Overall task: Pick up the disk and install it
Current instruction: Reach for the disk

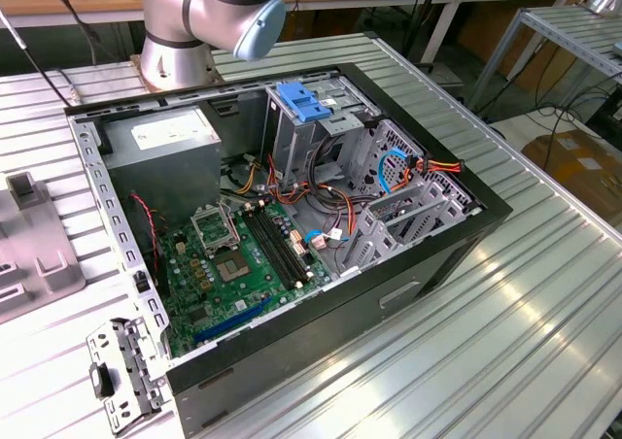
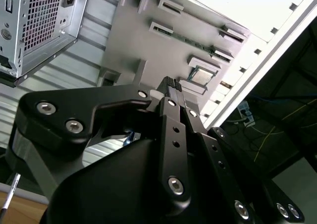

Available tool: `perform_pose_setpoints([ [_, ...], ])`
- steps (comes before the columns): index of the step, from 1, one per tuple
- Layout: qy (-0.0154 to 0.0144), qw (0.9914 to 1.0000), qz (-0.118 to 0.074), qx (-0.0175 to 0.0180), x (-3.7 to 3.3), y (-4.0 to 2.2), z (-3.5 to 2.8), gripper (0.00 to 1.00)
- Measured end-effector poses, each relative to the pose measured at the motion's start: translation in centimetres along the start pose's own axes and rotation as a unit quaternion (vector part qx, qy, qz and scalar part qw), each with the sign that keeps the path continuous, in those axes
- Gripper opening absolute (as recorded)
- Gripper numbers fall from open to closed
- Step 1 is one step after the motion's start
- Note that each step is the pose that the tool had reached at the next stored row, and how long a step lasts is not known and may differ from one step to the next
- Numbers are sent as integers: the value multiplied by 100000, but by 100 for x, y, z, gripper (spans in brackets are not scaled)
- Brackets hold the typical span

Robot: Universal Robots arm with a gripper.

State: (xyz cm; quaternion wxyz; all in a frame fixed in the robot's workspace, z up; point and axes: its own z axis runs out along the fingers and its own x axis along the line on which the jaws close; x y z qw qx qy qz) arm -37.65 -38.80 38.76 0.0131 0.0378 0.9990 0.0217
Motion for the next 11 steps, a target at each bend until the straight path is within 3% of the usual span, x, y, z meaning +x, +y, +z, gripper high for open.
perform_pose_setpoints([
  [11, -1, 100000, 0, -1, 169, 66, 20, 11],
])
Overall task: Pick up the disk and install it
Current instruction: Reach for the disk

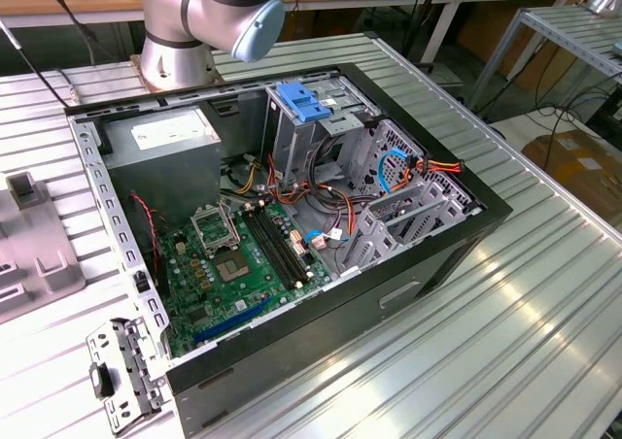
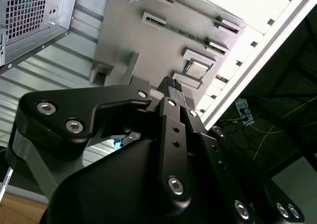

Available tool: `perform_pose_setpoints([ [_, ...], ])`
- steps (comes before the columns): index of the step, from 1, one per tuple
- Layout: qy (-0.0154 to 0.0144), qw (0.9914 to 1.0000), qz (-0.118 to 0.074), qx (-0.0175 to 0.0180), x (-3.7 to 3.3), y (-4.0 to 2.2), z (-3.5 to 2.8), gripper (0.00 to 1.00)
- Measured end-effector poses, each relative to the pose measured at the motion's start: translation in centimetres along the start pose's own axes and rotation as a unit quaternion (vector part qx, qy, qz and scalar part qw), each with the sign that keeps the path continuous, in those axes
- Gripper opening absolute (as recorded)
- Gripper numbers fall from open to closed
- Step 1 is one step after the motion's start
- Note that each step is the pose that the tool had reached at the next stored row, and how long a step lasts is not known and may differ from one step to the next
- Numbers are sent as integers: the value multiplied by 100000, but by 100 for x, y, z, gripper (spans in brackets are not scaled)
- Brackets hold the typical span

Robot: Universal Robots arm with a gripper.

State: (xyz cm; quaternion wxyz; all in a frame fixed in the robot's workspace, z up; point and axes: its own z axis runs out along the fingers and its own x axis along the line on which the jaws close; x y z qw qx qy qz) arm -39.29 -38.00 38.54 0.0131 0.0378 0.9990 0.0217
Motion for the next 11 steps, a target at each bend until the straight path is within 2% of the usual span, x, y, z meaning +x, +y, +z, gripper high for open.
perform_pose_setpoints([
  [4, 2, 100000, 5, 2, 52, 29, 7, 11],
  [5, 6, 100000, 3, 3, 136, 86, 21, 11],
  [9, 0, 100000, 3, 1, 266, 286, 81, 11],
  [11, -1, 100000, 7, -1, 284, 313, 90, 11],
])
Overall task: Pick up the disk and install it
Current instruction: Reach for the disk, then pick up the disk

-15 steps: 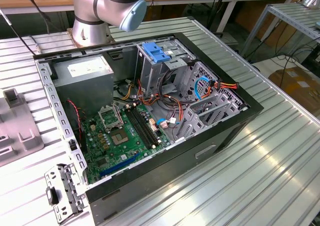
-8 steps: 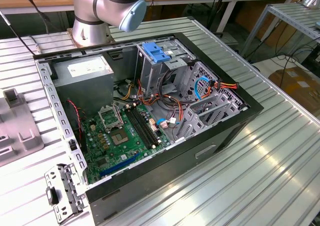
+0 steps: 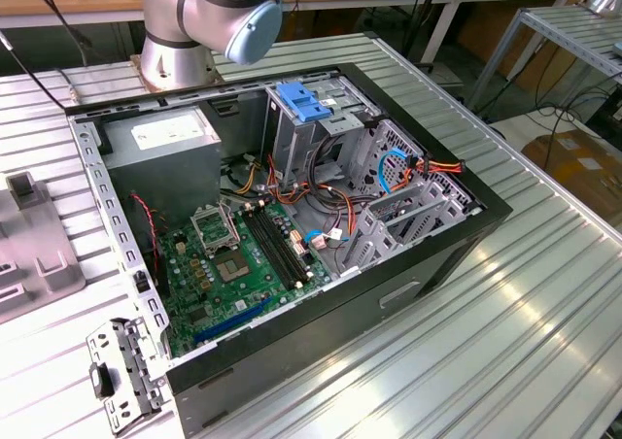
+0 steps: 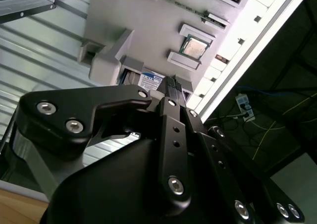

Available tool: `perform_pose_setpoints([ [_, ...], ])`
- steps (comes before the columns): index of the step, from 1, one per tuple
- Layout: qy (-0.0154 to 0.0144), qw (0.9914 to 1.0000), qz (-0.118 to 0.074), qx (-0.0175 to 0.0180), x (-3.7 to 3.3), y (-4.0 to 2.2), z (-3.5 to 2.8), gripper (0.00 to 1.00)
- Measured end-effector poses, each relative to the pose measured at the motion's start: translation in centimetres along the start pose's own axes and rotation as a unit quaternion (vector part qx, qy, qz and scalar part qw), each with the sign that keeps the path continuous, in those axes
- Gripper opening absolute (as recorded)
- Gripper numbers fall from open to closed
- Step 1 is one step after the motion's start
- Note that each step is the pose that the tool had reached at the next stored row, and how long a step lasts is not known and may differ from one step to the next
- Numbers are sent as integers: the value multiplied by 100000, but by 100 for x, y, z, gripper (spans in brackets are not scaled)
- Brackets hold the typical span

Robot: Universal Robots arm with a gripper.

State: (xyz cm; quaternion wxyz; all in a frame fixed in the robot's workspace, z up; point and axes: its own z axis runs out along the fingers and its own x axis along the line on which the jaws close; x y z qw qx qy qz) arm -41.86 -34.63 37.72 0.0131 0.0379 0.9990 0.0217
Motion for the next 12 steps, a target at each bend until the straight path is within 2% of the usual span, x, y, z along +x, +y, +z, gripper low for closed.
perform_pose_setpoints([
  [2, -1, 100000, -4, -1, 12, 19, 7, 11],
  [12, 2, 100000, -5, 1, 13, 22, 9, 11],
])
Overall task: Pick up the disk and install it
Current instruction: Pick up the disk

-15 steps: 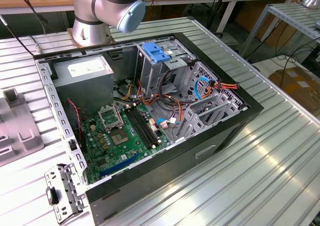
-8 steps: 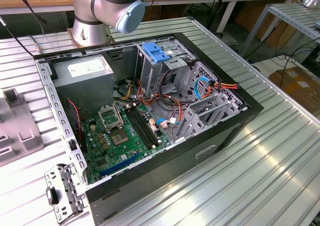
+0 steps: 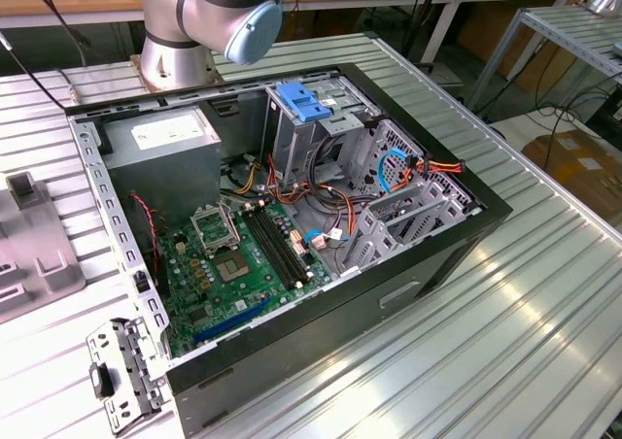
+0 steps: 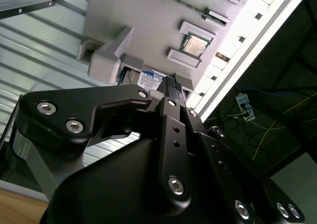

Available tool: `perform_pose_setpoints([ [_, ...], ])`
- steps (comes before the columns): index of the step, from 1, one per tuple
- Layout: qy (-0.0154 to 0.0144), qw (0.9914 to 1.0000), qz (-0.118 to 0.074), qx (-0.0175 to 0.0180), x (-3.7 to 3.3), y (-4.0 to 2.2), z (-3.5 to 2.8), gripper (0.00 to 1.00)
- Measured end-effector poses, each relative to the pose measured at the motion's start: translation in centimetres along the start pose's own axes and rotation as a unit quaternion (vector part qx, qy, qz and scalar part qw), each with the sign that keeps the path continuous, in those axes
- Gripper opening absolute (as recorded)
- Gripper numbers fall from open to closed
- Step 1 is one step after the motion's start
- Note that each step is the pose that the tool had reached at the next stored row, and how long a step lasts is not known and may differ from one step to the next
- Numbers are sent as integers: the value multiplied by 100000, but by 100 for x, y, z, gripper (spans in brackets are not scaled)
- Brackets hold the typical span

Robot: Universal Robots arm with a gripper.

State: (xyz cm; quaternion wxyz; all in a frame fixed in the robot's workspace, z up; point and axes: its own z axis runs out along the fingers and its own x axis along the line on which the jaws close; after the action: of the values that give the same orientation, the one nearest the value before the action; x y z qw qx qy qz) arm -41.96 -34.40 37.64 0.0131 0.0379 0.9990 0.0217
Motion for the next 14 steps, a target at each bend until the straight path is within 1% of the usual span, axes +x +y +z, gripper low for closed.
perform_pose_setpoints([
  [4, 6, 100000, -103, -2, 0, 0, 0, 11],
  [6, 30, 99998, -635, -16, 1, 1, 0, 11],
  [10, 97, 99976, -2201, -53, 0, 1, 1, 11],
  [13, 147, 99947, -3253, -78, 0, 0, 0, 11],
  [14, 170, 99925, -3864, -94, 0, 0, 0, 11],
])
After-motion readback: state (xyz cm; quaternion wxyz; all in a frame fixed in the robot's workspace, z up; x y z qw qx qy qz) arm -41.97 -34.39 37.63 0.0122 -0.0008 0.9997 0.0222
